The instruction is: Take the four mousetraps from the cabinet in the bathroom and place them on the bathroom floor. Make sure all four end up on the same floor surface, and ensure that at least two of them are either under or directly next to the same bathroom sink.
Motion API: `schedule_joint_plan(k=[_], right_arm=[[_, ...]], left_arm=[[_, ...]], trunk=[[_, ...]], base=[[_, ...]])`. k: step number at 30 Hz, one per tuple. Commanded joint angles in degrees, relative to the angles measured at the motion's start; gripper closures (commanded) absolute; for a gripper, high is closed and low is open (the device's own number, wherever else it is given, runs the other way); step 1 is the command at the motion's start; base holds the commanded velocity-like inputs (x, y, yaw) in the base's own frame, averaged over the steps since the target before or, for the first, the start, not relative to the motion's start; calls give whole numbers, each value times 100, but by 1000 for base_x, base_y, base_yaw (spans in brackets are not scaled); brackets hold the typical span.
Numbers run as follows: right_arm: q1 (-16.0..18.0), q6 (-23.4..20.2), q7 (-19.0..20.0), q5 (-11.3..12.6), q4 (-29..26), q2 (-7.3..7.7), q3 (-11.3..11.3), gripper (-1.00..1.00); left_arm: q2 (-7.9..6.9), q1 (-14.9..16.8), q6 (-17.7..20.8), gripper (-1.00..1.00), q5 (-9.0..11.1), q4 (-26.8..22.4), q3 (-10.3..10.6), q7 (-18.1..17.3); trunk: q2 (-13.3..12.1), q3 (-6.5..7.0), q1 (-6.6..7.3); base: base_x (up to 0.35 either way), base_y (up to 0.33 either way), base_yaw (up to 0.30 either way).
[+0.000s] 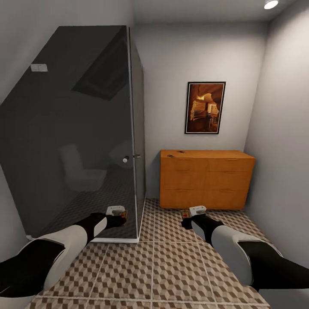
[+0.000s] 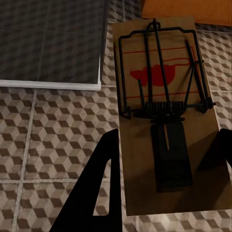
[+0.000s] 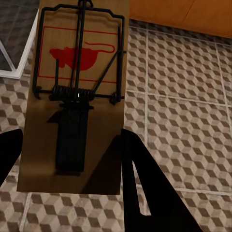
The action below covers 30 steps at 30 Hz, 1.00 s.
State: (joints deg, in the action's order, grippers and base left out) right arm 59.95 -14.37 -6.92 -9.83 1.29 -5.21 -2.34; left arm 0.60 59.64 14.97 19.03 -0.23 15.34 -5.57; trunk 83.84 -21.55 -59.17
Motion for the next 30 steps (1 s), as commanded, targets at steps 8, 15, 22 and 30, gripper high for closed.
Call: schedule_joint_plan(k=[8, 15, 22, 30], right_arm=[[8, -7, -11, -41, 3, -11, -22, 100], [8, -24, -43, -43, 3, -39, -21, 100], [8, -14, -93, -29, 6, -55, -27, 100], [8, -14, -72, 11, 25, -82, -29, 100]], left_arm=[[8, 4, 37, 100, 51, -9, 39, 3], [2, 4, 27, 100, 34, -4, 39, 1], [2, 4, 24, 100, 34, -3, 39, 9], [1, 4, 24, 100, 32, -3, 39, 19]], trunk=[[4, -7, 0], [4, -7, 0], [4, -7, 0], [4, -7, 0]], base=[[0, 0, 14], [0, 0, 226], [0, 0, 291], [0, 0, 298]])
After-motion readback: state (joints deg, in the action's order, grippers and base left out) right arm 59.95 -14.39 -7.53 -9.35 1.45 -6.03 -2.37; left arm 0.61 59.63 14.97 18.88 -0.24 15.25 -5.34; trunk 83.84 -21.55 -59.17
